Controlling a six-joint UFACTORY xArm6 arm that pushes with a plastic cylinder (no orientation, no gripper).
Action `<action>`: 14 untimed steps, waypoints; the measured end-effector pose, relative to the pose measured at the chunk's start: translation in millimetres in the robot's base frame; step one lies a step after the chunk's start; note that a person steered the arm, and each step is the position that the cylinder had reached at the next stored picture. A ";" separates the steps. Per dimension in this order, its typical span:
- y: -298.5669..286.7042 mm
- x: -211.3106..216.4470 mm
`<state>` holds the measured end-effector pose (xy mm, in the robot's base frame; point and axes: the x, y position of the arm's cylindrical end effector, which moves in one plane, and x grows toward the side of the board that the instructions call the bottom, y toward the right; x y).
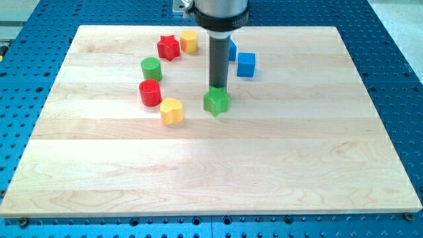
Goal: Move the blue cube vertically above the green star
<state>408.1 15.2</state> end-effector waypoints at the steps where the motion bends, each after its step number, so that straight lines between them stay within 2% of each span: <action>1: 0.1 18.7; 2: 17.4 14.9; 4: 130.0 -4.8; 5: 144.1 -63.0; 7: 91.9 -151.5; 8: 84.3 -151.2; 10: 57.1 -89.3; 12: 47.2 -69.2; 13: 96.6 -68.2; 14: 127.2 -42.3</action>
<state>365.8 142.4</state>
